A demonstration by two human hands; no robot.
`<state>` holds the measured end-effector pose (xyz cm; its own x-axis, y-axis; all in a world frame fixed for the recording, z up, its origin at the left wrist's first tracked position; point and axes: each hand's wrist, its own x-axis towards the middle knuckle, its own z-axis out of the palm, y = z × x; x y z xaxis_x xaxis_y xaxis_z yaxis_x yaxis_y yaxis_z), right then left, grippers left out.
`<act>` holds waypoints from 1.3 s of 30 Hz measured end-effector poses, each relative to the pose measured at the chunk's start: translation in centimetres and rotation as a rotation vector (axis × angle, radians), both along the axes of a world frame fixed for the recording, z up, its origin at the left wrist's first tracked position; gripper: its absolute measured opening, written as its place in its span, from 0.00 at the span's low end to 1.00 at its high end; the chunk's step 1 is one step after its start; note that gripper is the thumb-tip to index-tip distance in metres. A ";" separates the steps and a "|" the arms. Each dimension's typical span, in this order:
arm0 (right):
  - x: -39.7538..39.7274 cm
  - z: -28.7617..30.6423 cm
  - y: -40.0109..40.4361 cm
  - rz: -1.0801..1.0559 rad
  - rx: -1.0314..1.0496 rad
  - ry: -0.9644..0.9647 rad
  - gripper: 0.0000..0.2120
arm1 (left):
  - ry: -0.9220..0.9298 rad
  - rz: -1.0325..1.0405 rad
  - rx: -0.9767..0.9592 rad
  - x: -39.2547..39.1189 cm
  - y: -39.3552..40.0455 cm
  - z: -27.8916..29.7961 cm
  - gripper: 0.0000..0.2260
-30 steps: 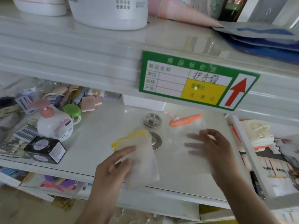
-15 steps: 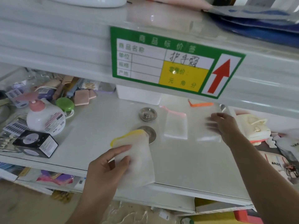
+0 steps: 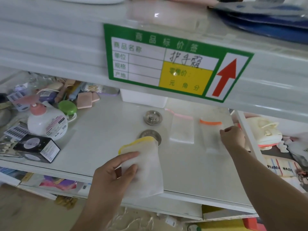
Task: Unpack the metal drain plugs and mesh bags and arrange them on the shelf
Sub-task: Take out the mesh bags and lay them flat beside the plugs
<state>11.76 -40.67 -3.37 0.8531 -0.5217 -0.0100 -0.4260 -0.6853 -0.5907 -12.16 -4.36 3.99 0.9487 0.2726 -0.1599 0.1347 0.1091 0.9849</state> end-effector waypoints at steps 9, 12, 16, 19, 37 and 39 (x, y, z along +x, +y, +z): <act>-0.8 0.5 1.7 -0.081 -0.020 -0.107 0.14 | 0.001 -0.040 0.056 0.0 0.5 0.1 0.14; -2.9 3.4 5.5 -0.043 0.121 -0.329 0.10 | -0.022 -0.125 0.097 0.0 0.9 0.2 0.14; -10.5 6.3 14.0 0.394 0.504 -0.194 0.15 | -0.050 -0.161 0.128 0.5 0.7 0.4 0.13; -15.8 7.2 17.5 0.508 0.721 0.013 0.19 | -0.042 -0.140 0.083 1.0 0.3 0.5 0.16; -18.3 6.1 15.9 0.342 1.557 0.118 0.25 | -0.075 -0.089 -0.061 2.0 0.2 -0.2 0.06; -17.9 6.2 15.1 0.280 1.491 0.036 0.19 | -0.094 -0.058 -0.049 2.1 0.6 -0.3 0.04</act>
<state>-6.10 -25.57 2.85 0.9080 0.1575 -0.3883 -0.4159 0.4522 -0.7890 -10.06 -3.77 3.67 0.9741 0.2109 -0.0815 0.0497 0.1520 0.9871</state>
